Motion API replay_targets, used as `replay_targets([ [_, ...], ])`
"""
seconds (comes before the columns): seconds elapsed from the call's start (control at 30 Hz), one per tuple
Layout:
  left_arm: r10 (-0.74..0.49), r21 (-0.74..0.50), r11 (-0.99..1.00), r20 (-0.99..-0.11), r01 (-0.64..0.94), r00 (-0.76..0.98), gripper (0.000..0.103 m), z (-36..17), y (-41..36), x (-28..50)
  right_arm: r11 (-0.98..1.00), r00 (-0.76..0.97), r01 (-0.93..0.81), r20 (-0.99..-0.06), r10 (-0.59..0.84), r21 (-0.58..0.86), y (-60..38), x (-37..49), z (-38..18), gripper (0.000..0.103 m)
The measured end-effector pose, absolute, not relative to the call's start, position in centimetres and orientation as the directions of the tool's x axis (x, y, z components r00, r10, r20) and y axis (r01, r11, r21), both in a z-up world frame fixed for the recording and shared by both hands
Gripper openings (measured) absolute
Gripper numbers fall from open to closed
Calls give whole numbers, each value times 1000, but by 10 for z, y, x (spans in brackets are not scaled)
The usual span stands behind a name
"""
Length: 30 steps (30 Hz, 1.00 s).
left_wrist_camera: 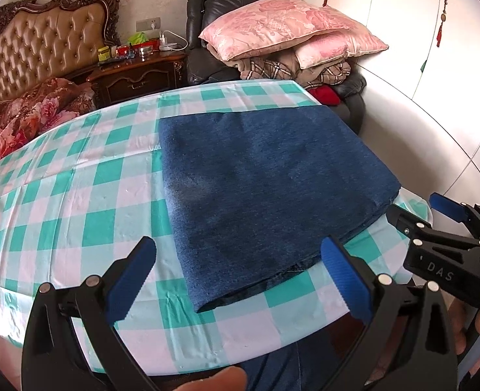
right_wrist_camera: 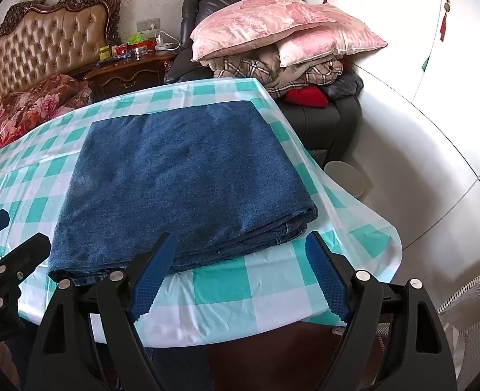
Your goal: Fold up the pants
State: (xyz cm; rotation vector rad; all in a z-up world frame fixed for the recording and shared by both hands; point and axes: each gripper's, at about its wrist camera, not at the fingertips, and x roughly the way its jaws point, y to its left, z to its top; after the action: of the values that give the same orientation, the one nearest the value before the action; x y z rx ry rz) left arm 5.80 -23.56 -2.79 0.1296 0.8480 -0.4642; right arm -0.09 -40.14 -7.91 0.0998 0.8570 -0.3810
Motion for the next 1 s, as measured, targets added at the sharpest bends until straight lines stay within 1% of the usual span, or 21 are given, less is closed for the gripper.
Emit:
replay_targets([
  [1.0,-348,-70,890,-744,451,571,101,-24,-241,57,927,594,370,-753,-283,-56,-406,-3,-78,79],
])
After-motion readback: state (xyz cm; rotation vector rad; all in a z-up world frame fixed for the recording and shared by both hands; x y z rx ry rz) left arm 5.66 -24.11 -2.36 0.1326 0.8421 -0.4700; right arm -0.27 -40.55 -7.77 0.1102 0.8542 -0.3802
